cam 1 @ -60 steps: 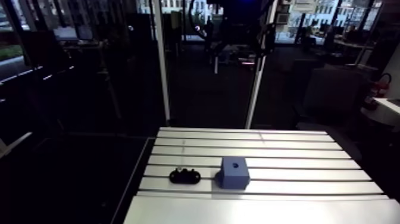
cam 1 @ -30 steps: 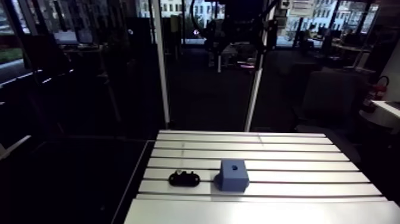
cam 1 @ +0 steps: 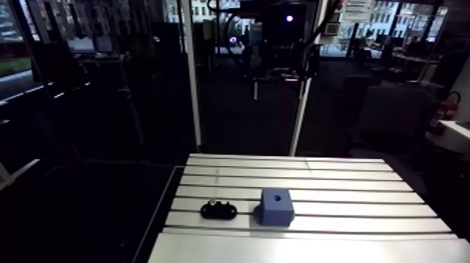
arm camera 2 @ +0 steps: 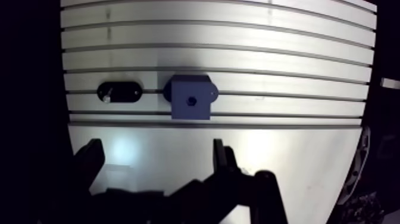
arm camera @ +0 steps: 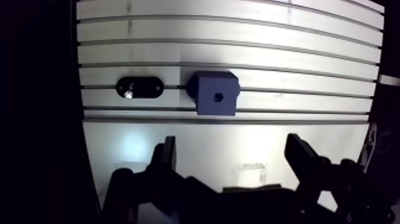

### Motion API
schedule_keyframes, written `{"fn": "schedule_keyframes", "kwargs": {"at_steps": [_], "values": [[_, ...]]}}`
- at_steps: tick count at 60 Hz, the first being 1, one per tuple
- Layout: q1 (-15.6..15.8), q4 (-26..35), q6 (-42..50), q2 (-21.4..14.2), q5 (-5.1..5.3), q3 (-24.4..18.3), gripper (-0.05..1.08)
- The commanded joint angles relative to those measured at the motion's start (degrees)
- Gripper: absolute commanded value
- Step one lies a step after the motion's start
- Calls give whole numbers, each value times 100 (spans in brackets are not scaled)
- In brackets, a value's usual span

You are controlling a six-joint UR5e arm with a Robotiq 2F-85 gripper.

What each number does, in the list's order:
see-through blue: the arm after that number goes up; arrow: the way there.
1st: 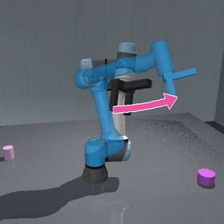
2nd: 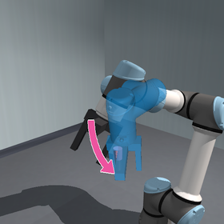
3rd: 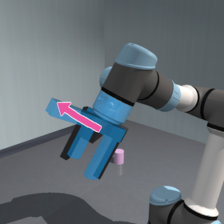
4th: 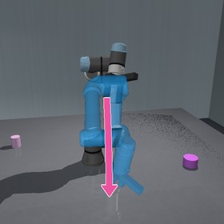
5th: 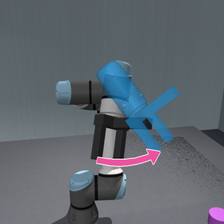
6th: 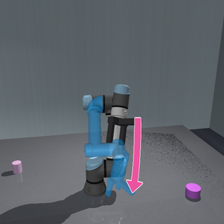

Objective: Pick up the M10 bolt and insert it into the hex recess until seated.

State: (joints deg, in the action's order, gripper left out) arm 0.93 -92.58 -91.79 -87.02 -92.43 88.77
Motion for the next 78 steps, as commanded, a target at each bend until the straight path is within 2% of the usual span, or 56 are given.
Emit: {"fn": "schedule_keyframes", "kwargs": {"at_steps": [1,3,15,17,22,26,29,37,41,47,64,78], "values": [[319,-929,42,-141,2,556,1],[368,-1225,35,-191,24,768,1],[533,-1650,115,-250,28,1145,1],[589,-1807,290,-242,-26,1253,1],[624,-1950,421,-242,-49,1325,1],[644,-2103,471,-216,-125,1430,1],[668,-2155,503,-208,-137,1473,1],[878,-2479,685,-155,-221,1681,1],[1001,-2973,746,-88,-319,1866,1],[1047,-3508,747,16,-364,1987,1],[1293,-3919,739,353,-350,2161,1],[1305,-4184,684,494,-325,2227,1]]}}
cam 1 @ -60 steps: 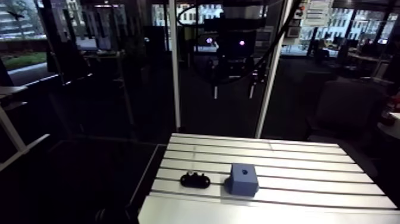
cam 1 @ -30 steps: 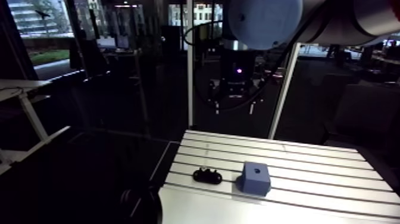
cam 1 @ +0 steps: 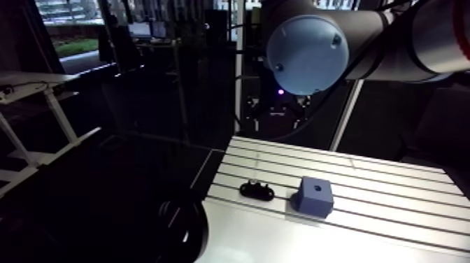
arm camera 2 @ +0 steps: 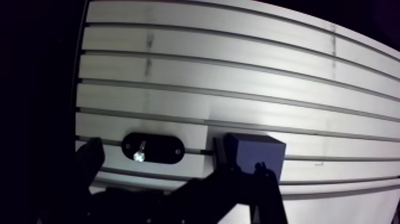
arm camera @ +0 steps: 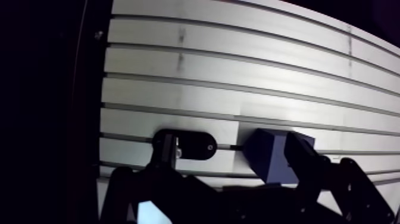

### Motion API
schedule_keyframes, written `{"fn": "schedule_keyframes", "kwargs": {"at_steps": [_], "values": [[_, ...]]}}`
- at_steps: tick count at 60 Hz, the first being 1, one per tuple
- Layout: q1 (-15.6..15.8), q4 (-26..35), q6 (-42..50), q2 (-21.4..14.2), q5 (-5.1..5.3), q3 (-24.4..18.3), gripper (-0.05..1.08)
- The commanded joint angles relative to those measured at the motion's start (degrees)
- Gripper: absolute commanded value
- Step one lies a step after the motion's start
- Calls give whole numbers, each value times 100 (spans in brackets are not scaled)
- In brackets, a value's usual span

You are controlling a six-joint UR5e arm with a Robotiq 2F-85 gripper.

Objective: Pick up the M10 bolt and insert it into the hex recess until seated.

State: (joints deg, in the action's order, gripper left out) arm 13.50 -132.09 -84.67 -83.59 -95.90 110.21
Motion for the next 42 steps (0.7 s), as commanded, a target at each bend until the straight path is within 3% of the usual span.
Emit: {"fn": "schedule_keyframes", "kwargs": {"at_steps": [1,20,29,42], "values": [[48,-242,-35,161,23,91,1],[150,-305,-46,278,67,144,7],[286,-305,-20,286,136,239,15],[355,-314,25,365,138,388,29]]}}
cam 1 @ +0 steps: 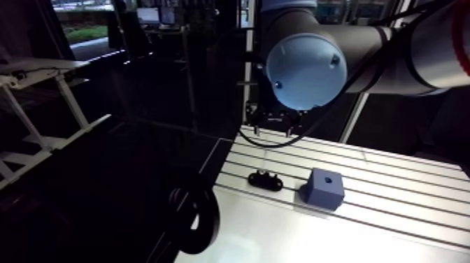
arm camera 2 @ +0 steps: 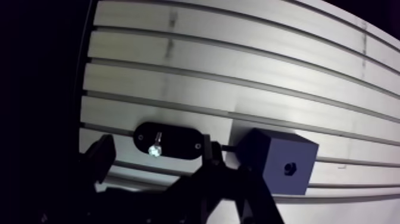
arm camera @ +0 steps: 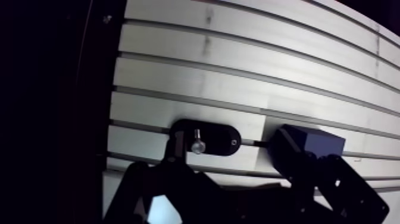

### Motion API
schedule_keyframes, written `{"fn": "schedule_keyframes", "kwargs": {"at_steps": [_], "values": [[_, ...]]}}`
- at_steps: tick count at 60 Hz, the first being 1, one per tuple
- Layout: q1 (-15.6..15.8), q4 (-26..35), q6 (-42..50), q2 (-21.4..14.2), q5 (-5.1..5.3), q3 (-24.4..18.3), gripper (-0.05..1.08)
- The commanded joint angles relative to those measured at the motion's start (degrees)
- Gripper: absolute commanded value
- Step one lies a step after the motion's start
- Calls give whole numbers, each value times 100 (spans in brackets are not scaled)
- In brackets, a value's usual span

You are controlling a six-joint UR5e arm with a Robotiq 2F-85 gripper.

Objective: Pick up the M10 bolt and insert it into the hex recess until seated.

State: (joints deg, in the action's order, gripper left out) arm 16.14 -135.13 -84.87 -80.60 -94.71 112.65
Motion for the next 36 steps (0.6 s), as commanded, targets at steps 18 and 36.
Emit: {"fn": "schedule_keyframes", "kwargs": {"at_steps": [18,36], "values": [[91,-237,45,153,45,296,37],[83,-247,158,311,46,409,39]]}}
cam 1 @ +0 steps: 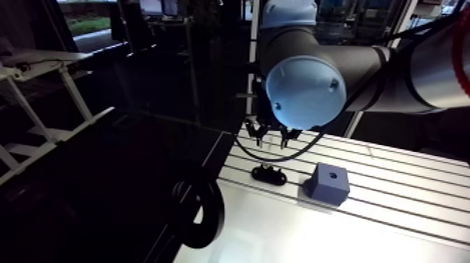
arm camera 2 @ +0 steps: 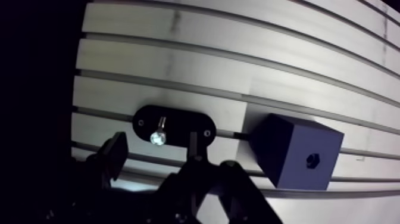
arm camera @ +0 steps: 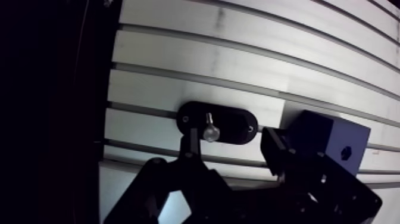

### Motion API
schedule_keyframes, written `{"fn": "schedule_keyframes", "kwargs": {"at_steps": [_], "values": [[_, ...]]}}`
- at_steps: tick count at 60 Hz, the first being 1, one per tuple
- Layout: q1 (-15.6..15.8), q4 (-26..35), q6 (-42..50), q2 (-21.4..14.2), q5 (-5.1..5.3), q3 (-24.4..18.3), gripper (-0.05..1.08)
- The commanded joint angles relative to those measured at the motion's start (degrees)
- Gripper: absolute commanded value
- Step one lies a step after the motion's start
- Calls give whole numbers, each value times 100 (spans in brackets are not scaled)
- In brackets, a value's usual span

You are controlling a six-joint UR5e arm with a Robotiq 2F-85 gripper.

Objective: Pick up the M10 bolt and insert it into the hex recess until seated.

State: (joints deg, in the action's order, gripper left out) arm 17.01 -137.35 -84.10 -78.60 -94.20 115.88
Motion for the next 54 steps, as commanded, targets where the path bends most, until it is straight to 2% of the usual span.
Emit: {"fn": "schedule_keyframes", "kwargs": {"at_steps": [1,54], "values": [[-4,-25,81,111,-5,86,39],[65,-323,48,306,-5,221,44]]}}
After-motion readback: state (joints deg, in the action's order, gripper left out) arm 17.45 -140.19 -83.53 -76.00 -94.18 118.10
